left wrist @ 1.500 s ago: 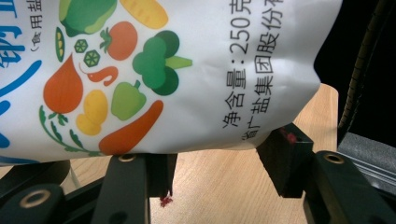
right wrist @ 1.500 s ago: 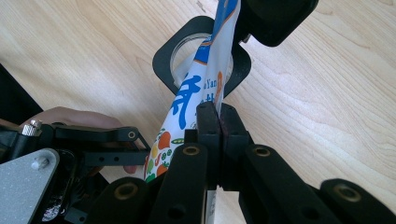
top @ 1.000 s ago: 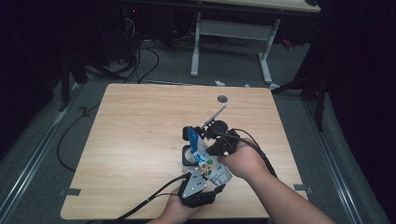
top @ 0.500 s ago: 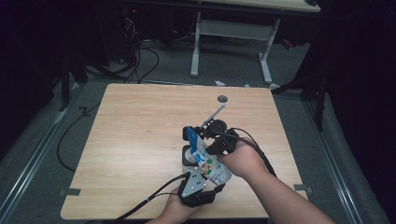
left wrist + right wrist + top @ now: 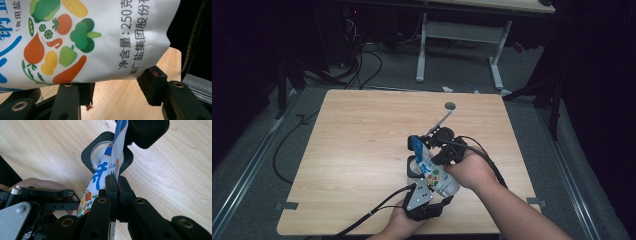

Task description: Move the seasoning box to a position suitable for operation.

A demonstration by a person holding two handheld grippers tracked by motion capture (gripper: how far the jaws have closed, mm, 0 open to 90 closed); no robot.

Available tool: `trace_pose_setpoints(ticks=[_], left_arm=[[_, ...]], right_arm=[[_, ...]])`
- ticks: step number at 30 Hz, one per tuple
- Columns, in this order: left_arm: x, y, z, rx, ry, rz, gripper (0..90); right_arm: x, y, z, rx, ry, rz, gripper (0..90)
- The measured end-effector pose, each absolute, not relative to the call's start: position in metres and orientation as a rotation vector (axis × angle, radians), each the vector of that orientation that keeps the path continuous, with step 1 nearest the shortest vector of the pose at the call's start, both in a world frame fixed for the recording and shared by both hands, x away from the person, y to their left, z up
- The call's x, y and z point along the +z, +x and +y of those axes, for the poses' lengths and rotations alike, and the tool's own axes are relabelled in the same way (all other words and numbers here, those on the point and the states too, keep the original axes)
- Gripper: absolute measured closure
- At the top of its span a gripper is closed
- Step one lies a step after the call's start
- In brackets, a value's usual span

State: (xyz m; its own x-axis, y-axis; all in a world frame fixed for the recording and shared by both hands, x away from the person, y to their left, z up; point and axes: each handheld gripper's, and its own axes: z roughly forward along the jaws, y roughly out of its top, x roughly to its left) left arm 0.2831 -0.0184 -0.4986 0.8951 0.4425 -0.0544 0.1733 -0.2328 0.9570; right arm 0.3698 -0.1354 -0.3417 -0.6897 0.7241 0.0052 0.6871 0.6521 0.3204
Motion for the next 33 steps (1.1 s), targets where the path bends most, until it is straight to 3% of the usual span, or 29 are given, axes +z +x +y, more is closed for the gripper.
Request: trace_pose_setpoints(ticks=[33], left_arm=[[-0.4984, 0.2836, -0.0195, 0.269, 1.806, 0.455, 51.5]], right_arm=[[-0.3419, 0.3702, -0.1337, 0.462, 1.169, 2.751, 89.6]])
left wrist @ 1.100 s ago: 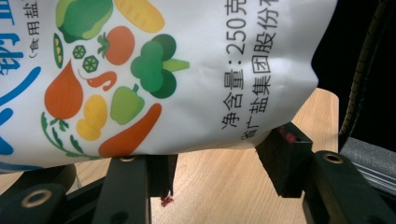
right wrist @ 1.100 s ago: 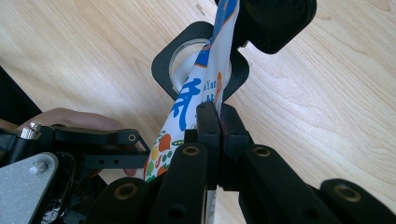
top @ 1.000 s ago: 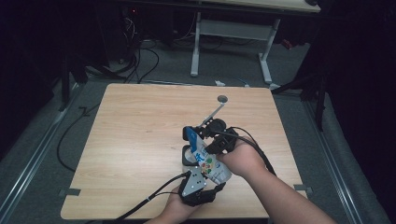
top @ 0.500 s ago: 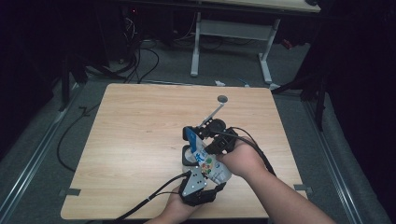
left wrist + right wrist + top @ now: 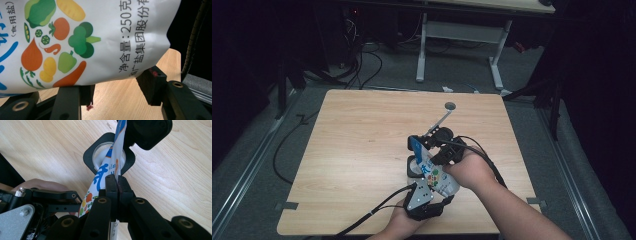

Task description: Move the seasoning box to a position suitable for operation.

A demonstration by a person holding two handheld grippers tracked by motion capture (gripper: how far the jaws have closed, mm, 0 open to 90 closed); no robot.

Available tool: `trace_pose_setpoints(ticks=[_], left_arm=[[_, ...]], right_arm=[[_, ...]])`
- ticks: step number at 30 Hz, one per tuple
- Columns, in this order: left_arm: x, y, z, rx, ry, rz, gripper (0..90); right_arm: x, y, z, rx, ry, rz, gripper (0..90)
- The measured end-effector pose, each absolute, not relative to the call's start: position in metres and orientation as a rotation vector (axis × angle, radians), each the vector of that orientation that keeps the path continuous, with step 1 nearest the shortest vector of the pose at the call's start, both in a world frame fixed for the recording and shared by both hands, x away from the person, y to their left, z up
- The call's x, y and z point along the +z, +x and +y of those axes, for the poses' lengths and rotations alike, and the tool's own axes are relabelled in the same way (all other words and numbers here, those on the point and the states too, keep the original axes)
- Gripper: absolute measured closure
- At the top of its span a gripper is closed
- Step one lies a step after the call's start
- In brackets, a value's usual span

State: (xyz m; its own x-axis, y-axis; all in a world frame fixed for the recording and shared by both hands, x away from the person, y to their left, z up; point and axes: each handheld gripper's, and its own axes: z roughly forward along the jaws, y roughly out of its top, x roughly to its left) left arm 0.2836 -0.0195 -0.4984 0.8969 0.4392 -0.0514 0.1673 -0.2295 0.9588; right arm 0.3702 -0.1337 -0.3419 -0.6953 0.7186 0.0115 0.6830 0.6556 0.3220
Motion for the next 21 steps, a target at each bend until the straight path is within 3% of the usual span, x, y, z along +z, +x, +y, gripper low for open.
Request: trace_pose_setpoints(ticks=[21], left_arm=[[-0.4966, 0.2838, -0.0197, 0.273, 1.794, 0.465, 51.7]], right_arm=[[-0.3396, 0.3698, -0.1318, 0.466, 1.179, 2.748, 89.6]])
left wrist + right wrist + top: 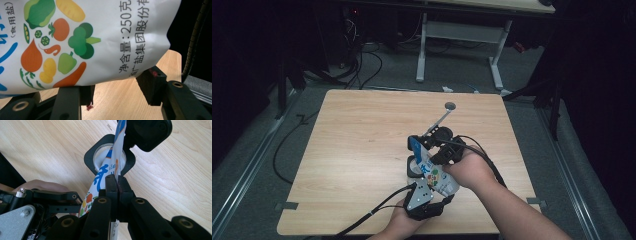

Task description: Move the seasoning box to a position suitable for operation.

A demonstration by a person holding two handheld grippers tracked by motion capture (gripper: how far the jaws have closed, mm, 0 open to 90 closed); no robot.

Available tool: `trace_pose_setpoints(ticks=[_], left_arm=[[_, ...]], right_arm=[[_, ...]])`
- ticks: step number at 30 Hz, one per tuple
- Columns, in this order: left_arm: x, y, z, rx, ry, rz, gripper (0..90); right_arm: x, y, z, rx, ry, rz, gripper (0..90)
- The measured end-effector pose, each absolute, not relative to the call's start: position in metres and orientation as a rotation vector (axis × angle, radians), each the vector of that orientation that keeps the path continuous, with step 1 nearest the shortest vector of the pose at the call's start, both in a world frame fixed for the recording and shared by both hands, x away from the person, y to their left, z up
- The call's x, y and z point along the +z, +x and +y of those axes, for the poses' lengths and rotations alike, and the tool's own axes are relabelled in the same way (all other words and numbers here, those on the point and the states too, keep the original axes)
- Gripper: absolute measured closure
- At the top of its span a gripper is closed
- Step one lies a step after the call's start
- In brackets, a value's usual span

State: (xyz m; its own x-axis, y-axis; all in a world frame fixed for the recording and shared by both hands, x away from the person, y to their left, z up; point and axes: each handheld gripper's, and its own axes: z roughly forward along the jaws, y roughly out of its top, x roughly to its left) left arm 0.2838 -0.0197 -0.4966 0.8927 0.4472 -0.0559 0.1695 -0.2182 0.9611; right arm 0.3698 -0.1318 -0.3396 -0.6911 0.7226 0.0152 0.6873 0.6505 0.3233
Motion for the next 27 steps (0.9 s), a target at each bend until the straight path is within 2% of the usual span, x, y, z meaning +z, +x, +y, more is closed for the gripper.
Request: trace_pose_setpoints(ticks=[27], left_arm=[[-0.4960, 0.2841, -0.0210, 0.266, 1.790, 0.464, 52.0]], right_arm=[[-0.3417, 0.3721, -0.1293, 0.451, 1.155, 2.757, 89.6]])
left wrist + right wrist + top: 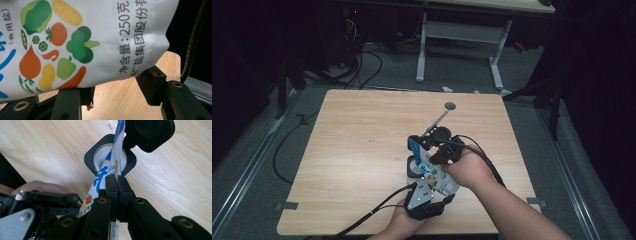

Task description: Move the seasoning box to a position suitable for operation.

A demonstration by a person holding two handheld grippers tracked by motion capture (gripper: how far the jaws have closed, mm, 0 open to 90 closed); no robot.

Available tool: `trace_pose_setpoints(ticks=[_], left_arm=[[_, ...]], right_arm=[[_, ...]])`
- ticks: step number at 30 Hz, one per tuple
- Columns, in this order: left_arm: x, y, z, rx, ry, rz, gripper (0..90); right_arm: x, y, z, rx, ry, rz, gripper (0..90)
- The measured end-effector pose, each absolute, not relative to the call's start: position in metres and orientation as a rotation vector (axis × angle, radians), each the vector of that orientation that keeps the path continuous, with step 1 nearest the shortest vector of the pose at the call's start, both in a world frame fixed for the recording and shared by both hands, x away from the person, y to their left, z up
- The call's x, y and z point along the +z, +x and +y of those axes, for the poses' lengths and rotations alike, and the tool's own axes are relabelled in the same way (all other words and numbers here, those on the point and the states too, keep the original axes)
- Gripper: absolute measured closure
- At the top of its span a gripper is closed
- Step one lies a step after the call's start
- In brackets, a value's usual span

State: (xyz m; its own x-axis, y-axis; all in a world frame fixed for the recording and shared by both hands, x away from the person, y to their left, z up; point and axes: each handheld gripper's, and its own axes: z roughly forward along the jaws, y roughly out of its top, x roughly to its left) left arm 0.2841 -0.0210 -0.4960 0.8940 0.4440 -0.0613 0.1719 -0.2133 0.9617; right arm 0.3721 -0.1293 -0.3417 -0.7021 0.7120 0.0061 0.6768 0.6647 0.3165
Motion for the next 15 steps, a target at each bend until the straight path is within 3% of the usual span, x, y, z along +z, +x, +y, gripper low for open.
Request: trace_pose_setpoints(ticks=[15], left_arm=[[-0.4933, 0.2843, -0.0209, 0.270, 1.781, 0.465, 52.2]], right_arm=[[-0.3393, 0.3721, -0.1285, 0.464, 1.151, 2.757, 89.6]])
